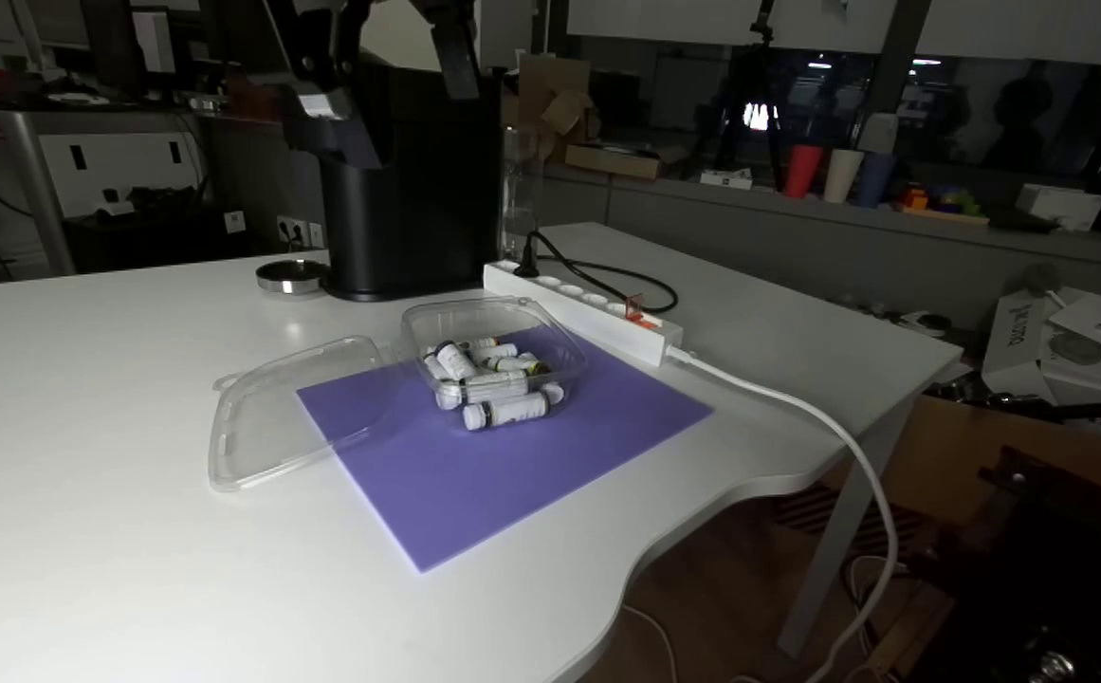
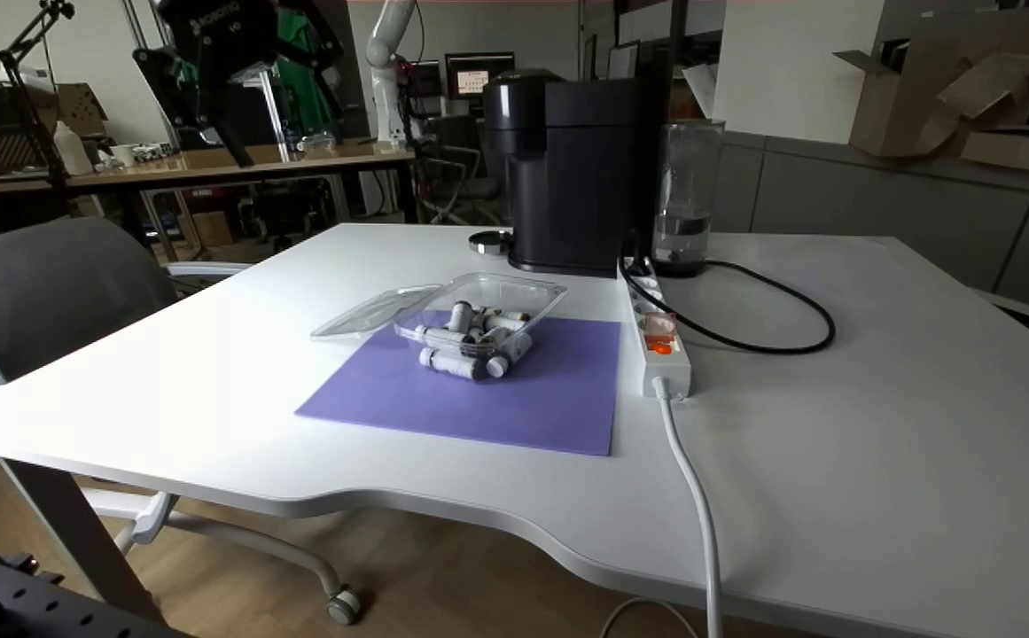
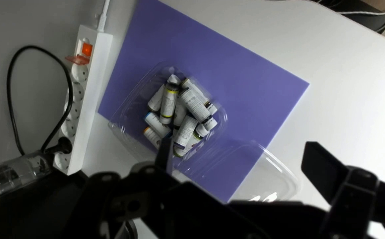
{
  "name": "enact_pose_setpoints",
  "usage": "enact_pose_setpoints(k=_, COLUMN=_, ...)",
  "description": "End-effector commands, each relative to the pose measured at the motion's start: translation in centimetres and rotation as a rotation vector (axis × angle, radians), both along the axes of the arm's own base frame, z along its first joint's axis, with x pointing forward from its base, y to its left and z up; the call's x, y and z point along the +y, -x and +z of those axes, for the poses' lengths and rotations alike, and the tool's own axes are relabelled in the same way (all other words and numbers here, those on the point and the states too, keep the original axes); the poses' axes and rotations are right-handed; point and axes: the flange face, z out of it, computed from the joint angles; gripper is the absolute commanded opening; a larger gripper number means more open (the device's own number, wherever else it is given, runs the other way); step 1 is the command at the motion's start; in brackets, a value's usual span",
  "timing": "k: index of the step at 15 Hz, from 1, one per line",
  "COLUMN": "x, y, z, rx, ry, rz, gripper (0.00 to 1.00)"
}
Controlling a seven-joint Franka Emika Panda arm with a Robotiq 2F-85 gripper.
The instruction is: Close the container
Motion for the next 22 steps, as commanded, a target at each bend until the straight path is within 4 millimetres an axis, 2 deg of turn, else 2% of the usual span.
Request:
enact_pose_setpoints(k=1, x=-0.3, y=-1.8, z=-1.5, rx=0.018, ry=0.004, rz=0.2, gripper=1.0)
enact_pose_setpoints(k=5, x=-1.9, y=-4.5, z=-4.5, rx=0.051, ry=-0.024, rz=0.435, gripper=1.0)
enact_pose_setpoints(k=10, x=-2.7, y=-6.1, z=-9.0, rx=0.164, ry=-0.072, rz=0.707, gripper=1.0)
enact_pose_setpoints(k=11, x=-2.7, y=-4.9, z=-8.3, rx=0.134, ry=-0.063, rz=0.629, gripper=1.0)
enact_pose_setpoints(k=17, x=-1.9, y=-5.9, z=-11.0, rx=0.166, ry=-0.053, rz=0.703, gripper=1.0)
enact_pose_setpoints(k=22, x=-0.1, y=-5.2, z=-13.5, rx=0.123, ry=0.089, rz=0.77, gripper=1.0)
